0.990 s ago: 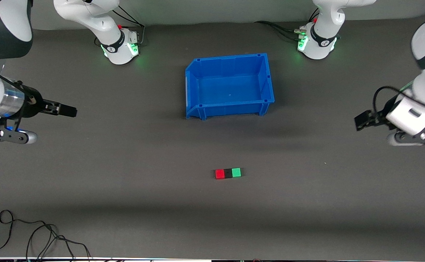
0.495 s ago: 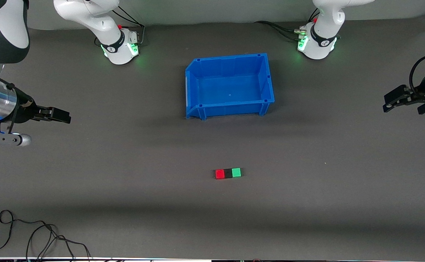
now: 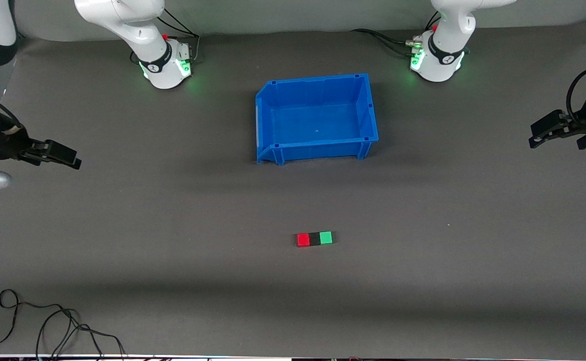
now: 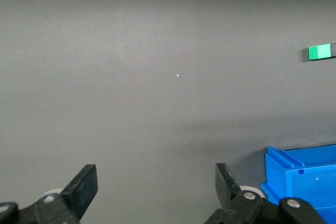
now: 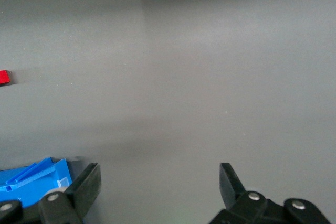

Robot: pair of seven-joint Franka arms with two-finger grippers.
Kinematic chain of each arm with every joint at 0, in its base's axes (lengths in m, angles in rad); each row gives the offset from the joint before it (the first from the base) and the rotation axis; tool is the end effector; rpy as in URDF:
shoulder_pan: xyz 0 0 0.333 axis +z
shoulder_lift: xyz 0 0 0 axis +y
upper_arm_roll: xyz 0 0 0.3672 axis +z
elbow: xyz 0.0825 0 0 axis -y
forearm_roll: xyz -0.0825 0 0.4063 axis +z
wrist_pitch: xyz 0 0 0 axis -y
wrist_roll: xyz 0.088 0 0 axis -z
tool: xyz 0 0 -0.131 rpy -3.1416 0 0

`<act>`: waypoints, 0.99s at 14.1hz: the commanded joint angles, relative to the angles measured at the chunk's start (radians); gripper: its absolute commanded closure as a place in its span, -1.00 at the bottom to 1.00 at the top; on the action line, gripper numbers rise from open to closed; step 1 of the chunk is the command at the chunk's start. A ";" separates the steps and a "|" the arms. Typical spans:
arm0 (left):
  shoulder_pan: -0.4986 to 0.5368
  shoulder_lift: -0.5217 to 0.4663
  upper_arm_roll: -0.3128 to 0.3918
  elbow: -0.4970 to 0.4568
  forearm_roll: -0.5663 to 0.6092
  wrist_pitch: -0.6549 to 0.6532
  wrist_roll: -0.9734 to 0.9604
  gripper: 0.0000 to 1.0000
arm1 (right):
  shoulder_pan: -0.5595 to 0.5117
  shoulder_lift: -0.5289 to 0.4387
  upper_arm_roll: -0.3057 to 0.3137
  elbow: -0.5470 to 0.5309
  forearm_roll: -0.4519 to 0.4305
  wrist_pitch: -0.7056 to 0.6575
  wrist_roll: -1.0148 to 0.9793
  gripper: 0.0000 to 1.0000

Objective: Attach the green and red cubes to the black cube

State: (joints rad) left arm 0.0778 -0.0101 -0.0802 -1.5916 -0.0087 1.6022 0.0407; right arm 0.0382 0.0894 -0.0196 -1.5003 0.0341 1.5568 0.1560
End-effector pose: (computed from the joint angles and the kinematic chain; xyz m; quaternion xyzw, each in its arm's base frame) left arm 0.5766 -0.0028 0.6500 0.9997 -0.0215 0.0104 0.0037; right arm 0.6062 0.0164 0.6324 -0.9974 0.0686 0.0178 0.0147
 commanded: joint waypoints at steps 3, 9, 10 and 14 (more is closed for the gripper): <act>-0.018 0.050 -0.006 0.076 0.038 -0.058 -0.021 -1.00 | -0.027 -0.063 0.018 -0.009 -0.037 0.017 -0.032 -1.00; -0.018 0.055 -0.007 0.062 0.038 -0.059 -0.024 -1.00 | -0.031 -0.092 0.020 -0.006 -0.029 0.011 -0.035 -1.00; -0.018 0.055 -0.007 0.062 0.038 -0.059 -0.027 -1.00 | -0.031 -0.080 0.018 -0.005 -0.028 0.016 -0.061 -1.00; -0.026 0.055 -0.007 0.056 0.038 -0.059 -0.027 -1.00 | -0.029 -0.079 0.018 0.003 -0.026 0.016 -0.161 -1.00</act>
State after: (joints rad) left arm 0.0708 0.0409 -0.0904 -1.5488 0.0135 1.5643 0.0356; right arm 0.0236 0.0152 -0.0161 -1.5016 0.0139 1.5674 0.0302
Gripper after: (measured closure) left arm 0.000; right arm 0.000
